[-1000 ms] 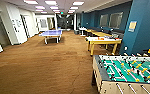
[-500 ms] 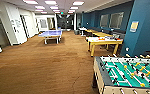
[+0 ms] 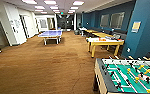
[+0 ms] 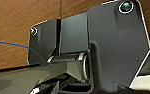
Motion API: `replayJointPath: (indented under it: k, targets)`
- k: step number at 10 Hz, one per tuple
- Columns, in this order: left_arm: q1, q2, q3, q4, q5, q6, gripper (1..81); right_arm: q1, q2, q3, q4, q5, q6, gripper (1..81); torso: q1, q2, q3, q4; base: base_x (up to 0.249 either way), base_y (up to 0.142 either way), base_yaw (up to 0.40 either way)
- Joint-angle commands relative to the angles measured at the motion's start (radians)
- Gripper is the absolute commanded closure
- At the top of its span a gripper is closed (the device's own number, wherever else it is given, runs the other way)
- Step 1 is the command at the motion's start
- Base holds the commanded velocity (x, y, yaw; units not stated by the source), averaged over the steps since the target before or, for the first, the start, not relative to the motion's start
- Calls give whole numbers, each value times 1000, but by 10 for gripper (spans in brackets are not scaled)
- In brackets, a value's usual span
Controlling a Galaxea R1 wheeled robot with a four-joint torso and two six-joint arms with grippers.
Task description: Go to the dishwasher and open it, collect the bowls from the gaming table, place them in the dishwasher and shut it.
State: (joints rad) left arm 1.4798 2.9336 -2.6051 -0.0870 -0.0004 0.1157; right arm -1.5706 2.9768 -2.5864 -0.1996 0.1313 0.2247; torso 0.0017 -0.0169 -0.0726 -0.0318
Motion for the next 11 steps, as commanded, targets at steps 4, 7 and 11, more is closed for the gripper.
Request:
replayJointPath:
  k: [4, 7, 11]
  targets:
    - [-45, -7, 3, -13, 53, -1, 10, 40, -3, 5, -21, -44, -4, 10, 0, 0, 0, 0, 171, 0, 0]
    - [-45, -7, 3, -13, 46, -1, 10, 40, -2, 5, -21, -44, -4, 10, -2, 0, 0, 0, 176, 0, 0]
    - [-45, -7, 3, -13, 46, -1, 10, 39, -2, 5, -21, -44, -4, 10, -2, 0, 0, 0, 176, 0, 0]
